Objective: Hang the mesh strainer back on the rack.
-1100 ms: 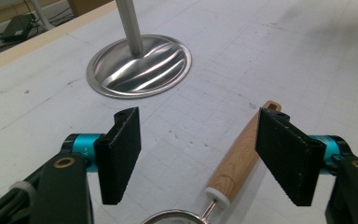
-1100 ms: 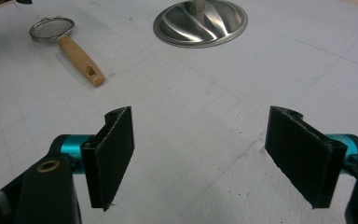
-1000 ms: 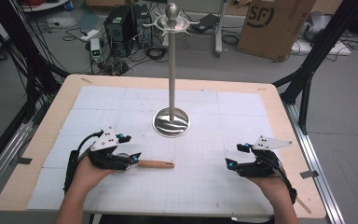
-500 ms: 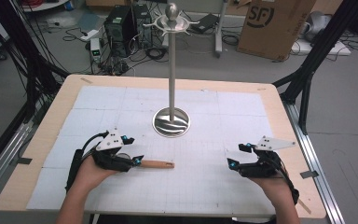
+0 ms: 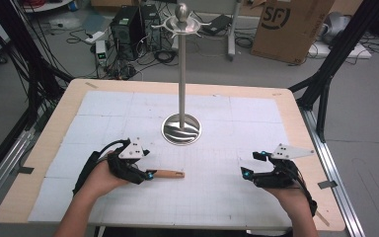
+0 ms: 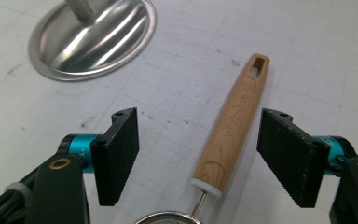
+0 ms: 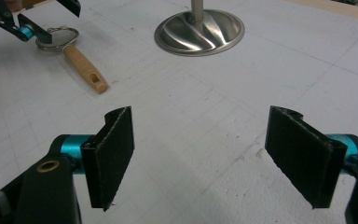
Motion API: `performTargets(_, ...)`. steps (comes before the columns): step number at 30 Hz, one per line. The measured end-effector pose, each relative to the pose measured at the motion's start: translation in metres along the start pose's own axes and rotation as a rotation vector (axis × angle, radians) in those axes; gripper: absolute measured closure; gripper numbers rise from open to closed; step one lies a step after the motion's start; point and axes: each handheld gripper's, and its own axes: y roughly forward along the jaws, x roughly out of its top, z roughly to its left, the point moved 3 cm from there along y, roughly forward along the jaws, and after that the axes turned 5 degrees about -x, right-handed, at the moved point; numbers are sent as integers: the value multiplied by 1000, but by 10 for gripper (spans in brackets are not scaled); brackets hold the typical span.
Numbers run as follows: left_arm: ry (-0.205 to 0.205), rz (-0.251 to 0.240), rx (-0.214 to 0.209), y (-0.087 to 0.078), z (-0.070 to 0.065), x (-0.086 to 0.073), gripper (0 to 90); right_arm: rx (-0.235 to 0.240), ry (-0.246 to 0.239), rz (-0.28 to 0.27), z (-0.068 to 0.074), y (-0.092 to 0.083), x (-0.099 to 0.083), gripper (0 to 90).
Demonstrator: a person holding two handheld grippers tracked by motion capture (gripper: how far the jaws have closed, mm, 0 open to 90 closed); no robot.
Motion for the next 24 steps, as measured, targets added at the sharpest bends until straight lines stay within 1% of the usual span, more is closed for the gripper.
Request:
performTargets(2, -1, 23, -10, 3, 0, -2, 316, 0, 1, 0, 0, 0, 0, 230)
performTargets(4, 1, 62, -14, 7, 1, -5, 325, 0, -2, 0, 0, 0, 0, 230)
performTargets(7, 30, 95, -11, 13, 0, -7, 324, 1, 4, 4, 0, 0, 0, 230)
performTargets(9, 48, 104, -19, 17, -2, -8, 334, 0, -1, 0, 0, 0, 0, 230)
performTargets(11, 51, 122, -29, 20, -3, -8, 377, 1, -3, 1, 0, 0, 0, 230)
performTargets(13, 51, 148, -22, 22, -2, -10, 452, 3, -4, 2, 0, 0, 0, 230)
performTargets(14, 47, 156, -27, 22, -2, -11, 479, 2, -1, 2, 0, 0, 0, 230)
performTargets(15, 42, 156, -35, 22, -2, -11, 507, 3, -1, 0, 0, 0, 0, 230)
performTargets(16, 47, 153, -36, 22, -2, -12, 544, 3, -3, 0, 0, 0, 0, 230)
performTargets(19, 42, 163, -51, 22, -3, -13, 605, 5, 0, -2, 0, 0, 0, 230)
performTargets(21, 30, 162, -54, 22, -2, -14, 606, 3, 1, -1, 0, 0, 0, 230)
performTargets(23, 27, 161, -59, 22, -2, -14, 606, 3, -2, 1, 0, 0, 0, 230)
performTargets(24, 27, 161, -56, 22, -2, -14, 606, 2, -2, 1, 0, 0, 0, 230)
